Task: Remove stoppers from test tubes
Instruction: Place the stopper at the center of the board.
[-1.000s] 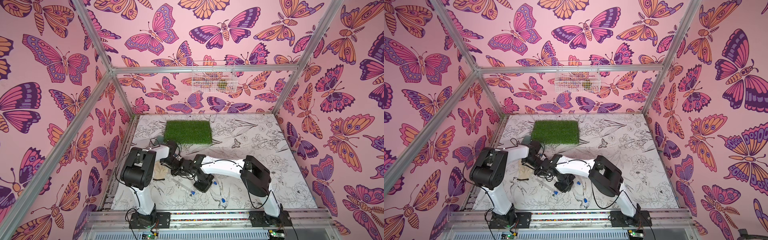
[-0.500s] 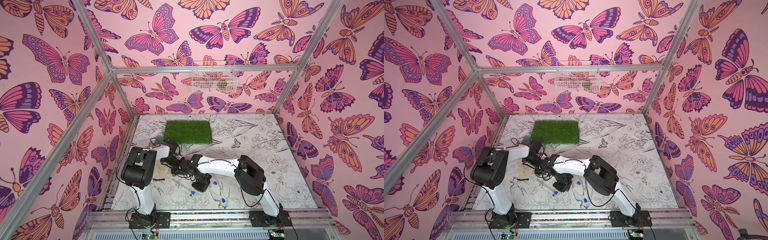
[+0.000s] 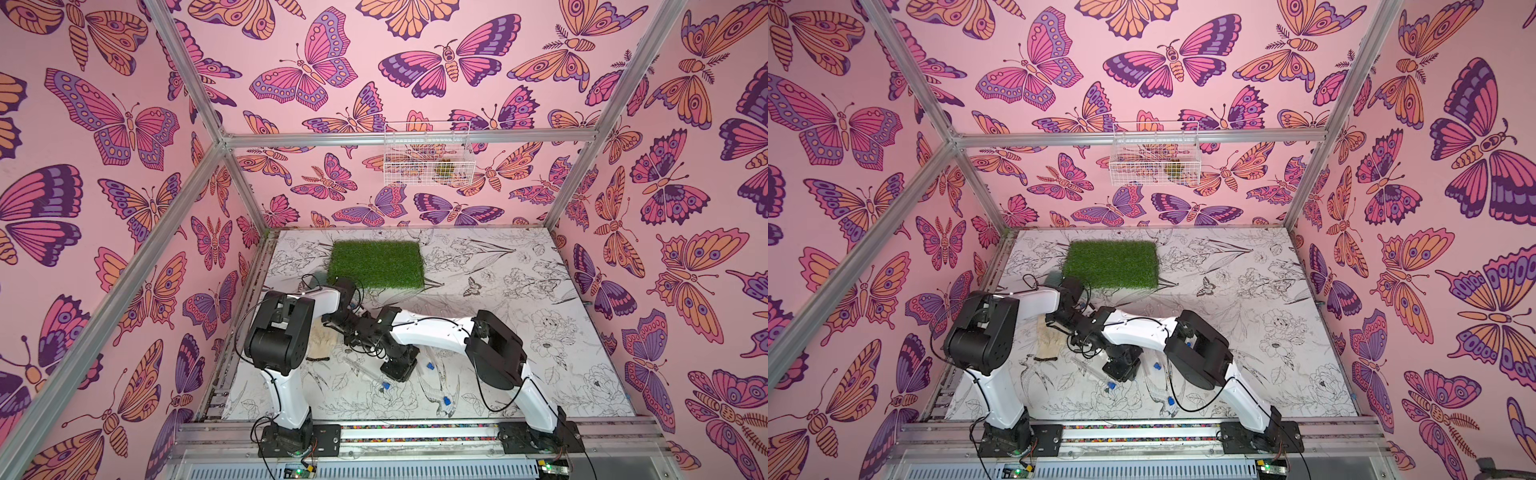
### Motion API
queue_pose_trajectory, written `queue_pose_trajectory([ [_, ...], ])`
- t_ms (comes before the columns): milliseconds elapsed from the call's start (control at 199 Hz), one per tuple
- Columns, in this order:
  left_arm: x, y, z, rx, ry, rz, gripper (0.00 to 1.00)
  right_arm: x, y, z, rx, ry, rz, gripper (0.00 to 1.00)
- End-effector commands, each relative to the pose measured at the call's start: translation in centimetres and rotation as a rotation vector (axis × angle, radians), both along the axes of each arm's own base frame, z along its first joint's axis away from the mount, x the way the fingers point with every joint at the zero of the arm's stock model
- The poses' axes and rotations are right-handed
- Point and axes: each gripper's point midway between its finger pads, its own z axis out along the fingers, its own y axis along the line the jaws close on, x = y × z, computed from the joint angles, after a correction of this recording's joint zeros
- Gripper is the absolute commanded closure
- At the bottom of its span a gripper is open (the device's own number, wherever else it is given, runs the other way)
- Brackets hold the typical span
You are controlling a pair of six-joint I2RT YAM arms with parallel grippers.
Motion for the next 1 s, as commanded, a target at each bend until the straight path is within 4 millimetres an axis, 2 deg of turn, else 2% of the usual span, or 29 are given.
queue_pose_trajectory([
  [0,-1.7,0.4,-1.5,0.043,0.093,-0.002,0.76,1.4,0.8,-0.5,0.025,-0.039,-0.002,0.82],
  [442,-1.7,0.4,-1.3,0.036,0.091,-0.003,0.71,1.6,0.4,-0.7,0.009,-0.046,-0.007,0.81],
  [798,-1.6,0.4,1.5,0.019,0.029,0.001,0.67,1.9,0.1,-0.8,-0.003,-0.083,-0.050,0.76],
  [999,-1.9,1.2,2.7,0.033,-0.002,0.017,0.66,2.6,-0.6,-0.8,-0.034,-0.137,-0.087,0.75],
])
